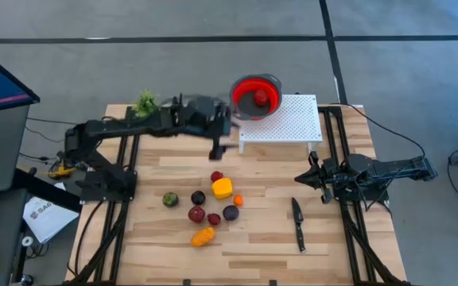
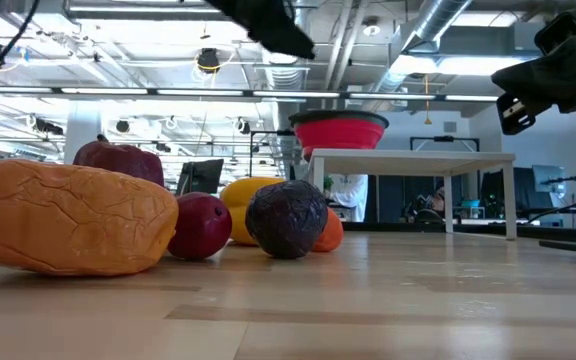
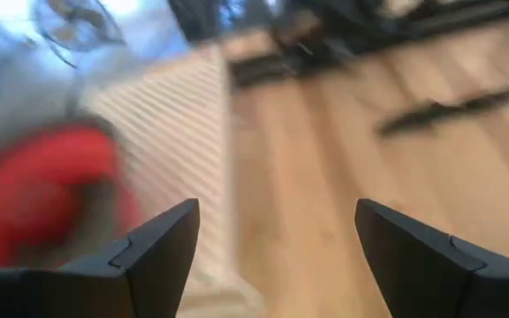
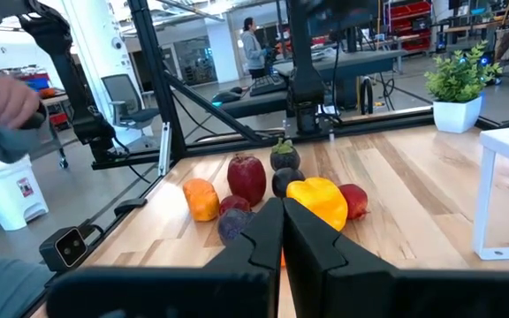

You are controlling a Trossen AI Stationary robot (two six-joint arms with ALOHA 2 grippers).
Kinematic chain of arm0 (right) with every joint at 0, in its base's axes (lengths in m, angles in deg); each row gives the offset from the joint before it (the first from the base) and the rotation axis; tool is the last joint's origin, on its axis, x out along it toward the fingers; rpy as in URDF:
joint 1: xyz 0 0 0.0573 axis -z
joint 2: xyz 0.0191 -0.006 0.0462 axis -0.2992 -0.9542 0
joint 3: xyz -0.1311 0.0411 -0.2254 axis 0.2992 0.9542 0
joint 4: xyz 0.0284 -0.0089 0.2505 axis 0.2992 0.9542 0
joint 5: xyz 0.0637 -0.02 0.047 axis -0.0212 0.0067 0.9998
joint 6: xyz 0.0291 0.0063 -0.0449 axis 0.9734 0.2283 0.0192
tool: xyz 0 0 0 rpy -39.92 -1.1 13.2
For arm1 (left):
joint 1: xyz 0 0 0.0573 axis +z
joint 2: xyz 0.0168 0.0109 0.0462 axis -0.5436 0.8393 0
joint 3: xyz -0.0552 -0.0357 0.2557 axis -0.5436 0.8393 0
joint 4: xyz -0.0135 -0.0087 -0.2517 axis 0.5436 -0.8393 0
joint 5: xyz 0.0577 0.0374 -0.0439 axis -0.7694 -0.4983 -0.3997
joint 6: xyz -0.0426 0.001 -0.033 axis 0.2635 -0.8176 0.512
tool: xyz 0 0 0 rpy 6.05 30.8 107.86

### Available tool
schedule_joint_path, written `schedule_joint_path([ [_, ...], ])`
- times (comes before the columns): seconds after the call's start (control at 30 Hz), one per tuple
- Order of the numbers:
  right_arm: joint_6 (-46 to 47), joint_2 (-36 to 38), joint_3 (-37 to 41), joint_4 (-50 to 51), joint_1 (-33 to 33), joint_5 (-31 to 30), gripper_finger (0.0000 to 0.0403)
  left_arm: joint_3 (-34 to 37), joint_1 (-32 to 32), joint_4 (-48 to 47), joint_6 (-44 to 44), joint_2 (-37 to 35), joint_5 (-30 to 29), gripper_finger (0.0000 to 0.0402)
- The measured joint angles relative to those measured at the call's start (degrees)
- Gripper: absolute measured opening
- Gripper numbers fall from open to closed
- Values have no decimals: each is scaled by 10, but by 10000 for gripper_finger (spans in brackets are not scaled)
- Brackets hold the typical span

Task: Pick & Place Fruit
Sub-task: Put the lemon into the red strainer bowl

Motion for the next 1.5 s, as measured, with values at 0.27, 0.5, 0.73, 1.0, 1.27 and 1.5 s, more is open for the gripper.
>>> schedule_joint_path([
  [0.27,0,-2,0,0,0,0,6,231,-72,174,118,-48,2,299],
  [0.5,0,0,0,0,0,0,6,281,-101,211,210,-7,0,339],
  [0.73,0,0,0,0,0,0,6,280,-143,242,213,74,-70,376],
  [1.0,0,0,0,0,0,0,6,280,-166,247,267,107,-135,369],
  [1.27,0,0,0,0,0,0,6,280,-165,232,268,109,-148,321],
  [1.5,0,0,0,0,0,0,6,279,-165,206,238,96,-148,270],
])
